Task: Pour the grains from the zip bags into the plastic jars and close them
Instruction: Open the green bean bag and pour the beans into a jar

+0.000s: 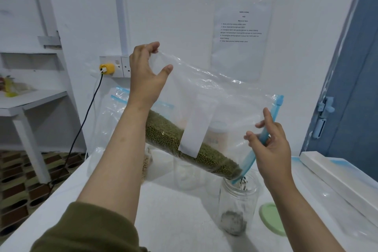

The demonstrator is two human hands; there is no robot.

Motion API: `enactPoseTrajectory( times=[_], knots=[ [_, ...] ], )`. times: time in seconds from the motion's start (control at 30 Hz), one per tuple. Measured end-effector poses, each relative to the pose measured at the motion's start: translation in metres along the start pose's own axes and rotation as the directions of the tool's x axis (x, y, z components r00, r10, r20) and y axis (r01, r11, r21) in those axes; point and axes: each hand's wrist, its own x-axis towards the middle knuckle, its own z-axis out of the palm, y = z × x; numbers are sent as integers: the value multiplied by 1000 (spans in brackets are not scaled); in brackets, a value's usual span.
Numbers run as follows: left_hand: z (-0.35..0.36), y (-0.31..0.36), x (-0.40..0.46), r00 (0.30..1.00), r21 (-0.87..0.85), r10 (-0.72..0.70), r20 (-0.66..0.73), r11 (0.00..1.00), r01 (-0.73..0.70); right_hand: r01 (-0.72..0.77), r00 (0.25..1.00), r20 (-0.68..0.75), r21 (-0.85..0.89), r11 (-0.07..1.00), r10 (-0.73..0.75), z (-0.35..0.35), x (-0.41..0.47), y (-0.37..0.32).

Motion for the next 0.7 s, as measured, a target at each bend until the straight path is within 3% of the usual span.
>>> enactPoseTrajectory(
  times=[0.7],
  knots=[
    [-3,-6,0,1000,3,12,-29,1000,-12,5,1000,-14,20,1000,-5,4,1,0]
  ],
)
